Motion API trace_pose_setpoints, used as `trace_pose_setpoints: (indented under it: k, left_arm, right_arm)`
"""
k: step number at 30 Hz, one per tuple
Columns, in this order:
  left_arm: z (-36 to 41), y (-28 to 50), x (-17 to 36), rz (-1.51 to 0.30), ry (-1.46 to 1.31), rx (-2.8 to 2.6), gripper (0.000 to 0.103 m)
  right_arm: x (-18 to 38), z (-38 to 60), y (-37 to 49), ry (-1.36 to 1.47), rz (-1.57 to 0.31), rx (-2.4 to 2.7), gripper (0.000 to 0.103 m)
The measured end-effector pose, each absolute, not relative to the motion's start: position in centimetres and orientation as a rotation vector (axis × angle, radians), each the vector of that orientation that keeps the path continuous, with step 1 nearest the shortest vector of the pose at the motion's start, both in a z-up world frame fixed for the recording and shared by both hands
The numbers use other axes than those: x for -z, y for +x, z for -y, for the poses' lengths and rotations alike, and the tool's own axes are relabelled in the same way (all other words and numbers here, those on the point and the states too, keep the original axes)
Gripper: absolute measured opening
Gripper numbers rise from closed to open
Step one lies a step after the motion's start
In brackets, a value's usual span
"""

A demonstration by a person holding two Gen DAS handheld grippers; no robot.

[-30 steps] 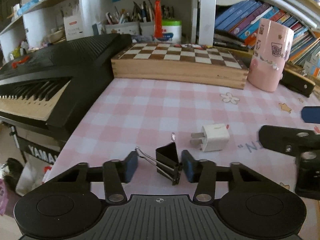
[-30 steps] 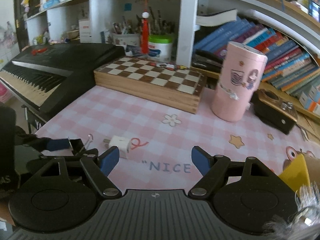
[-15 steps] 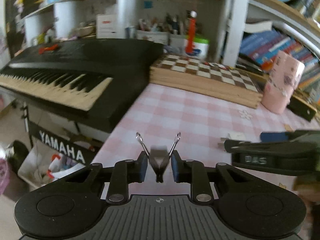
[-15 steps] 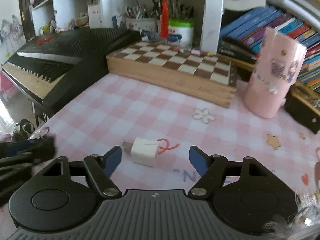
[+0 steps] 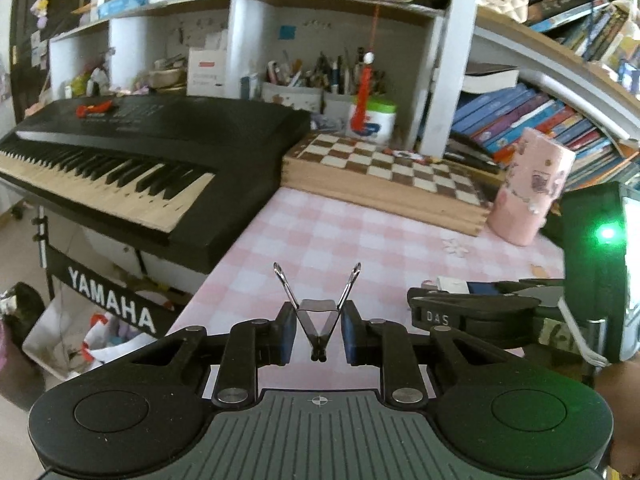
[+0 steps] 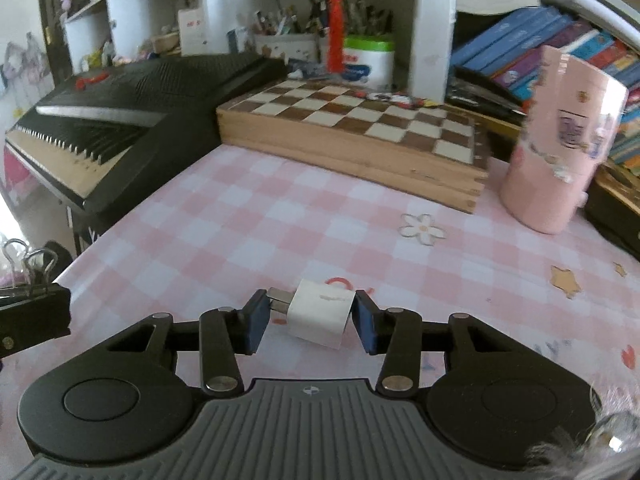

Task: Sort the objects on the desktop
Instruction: 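Carry the binder clip with the left tool and the plug with the right tool to the yellow box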

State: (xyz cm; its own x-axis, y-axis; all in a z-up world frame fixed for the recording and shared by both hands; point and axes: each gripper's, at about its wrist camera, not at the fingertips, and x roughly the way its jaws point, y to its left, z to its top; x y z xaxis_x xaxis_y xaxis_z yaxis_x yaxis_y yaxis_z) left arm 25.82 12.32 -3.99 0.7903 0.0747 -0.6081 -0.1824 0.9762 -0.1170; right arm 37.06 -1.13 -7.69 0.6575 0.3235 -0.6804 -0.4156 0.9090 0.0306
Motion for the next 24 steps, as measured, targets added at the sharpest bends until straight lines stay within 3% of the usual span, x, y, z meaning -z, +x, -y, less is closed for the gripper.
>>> trace_pose_setpoints:
  k: [24]
  left_arm:
    - [-10.2, 16.5, -2.0, -0.488, -0.171, 0.085, 0.022]
  right_arm:
    - [-1.6, 8.8, 22.7, -0.043, -0.597, -0.319, 0.042]
